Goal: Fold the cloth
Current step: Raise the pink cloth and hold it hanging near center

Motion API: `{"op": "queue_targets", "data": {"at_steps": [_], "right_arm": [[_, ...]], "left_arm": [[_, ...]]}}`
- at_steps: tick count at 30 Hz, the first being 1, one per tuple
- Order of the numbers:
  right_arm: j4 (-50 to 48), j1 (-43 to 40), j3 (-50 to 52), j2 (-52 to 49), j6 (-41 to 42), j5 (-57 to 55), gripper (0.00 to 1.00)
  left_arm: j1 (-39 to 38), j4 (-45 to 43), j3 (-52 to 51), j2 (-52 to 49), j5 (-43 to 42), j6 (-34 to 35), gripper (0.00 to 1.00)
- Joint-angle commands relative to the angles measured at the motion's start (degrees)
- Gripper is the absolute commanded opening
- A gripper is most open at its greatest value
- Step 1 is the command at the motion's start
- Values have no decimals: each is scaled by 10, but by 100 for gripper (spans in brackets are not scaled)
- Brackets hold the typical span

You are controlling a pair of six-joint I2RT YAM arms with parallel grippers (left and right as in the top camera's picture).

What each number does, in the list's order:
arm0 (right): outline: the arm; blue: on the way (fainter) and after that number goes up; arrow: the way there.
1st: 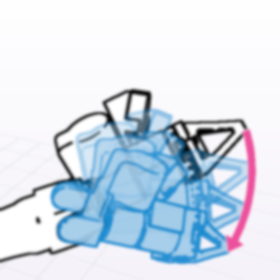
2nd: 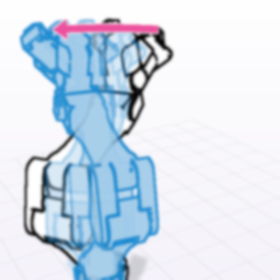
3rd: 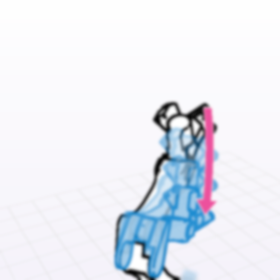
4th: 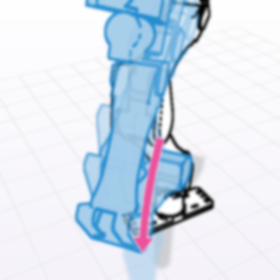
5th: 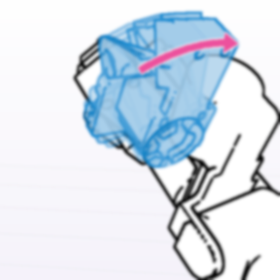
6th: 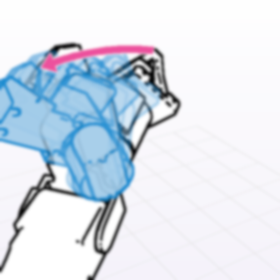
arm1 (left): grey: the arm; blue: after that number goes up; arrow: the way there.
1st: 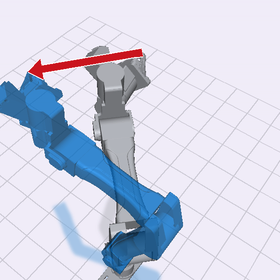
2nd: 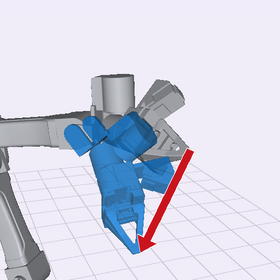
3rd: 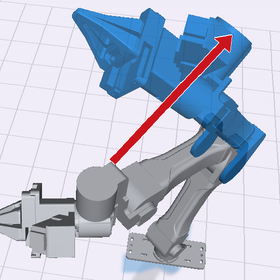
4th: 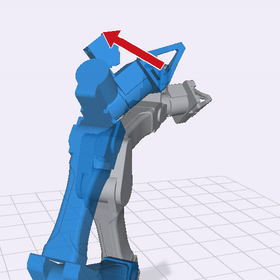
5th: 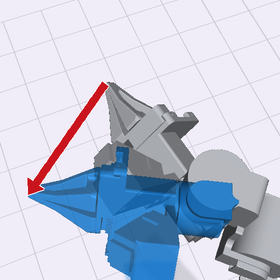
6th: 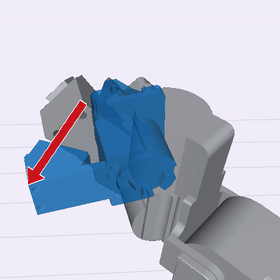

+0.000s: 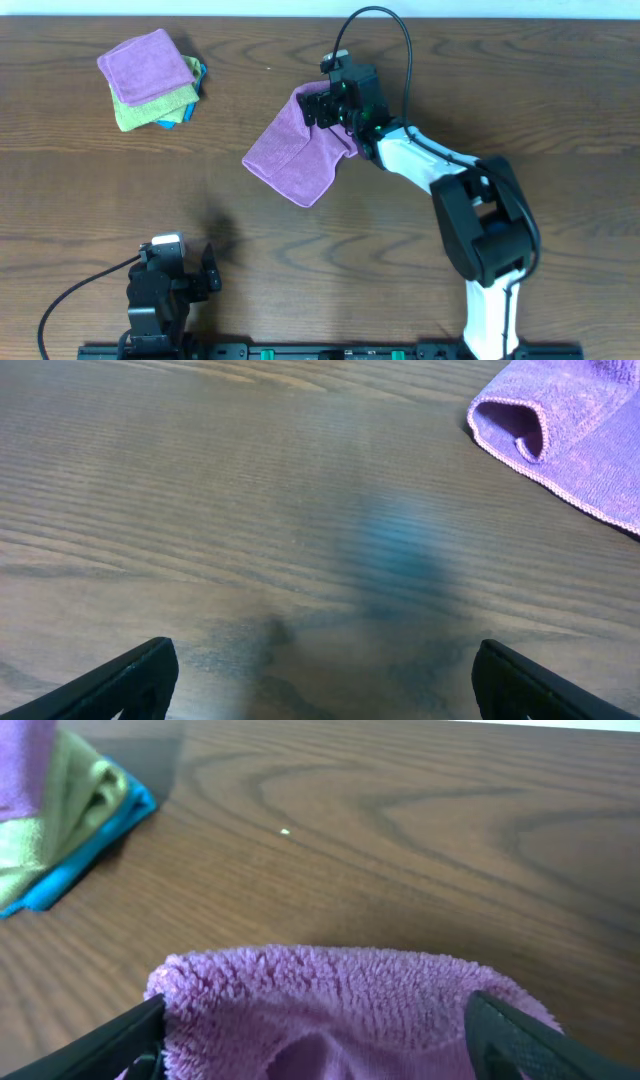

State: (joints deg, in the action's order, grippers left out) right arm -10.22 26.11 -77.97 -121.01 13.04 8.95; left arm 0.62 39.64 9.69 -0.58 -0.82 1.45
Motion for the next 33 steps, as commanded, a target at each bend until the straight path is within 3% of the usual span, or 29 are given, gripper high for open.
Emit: {"op": "queue_targets", "data": {"at_steps": [1, 7, 13, 18, 22, 30, 33], "right_arm": [[42, -6, -16, 68, 7, -2, 99], [214, -49, -16, 155, 11, -2, 99], [335, -119, -16, 179, 41, 35, 99], [367, -165, -16, 151, 41, 126, 98], [366, -187, -16, 119, 41, 188, 91], [365, -188, -16, 50, 46, 230, 89], [362, -187, -16, 32, 50, 230, 81]], "left_arm": [[-3, 8, -6, 3, 10, -2, 95], [-3, 8, -6, 3, 10, -2, 95], [-3, 8, -6, 3, 10, -2, 95], [-3, 9, -6, 3, 29, -2, 95], [-3, 9, -6, 3, 29, -2, 95], [-3, 8, -6, 3, 28, -2, 95], [-3, 8, -6, 3, 27, -2, 95]]}}
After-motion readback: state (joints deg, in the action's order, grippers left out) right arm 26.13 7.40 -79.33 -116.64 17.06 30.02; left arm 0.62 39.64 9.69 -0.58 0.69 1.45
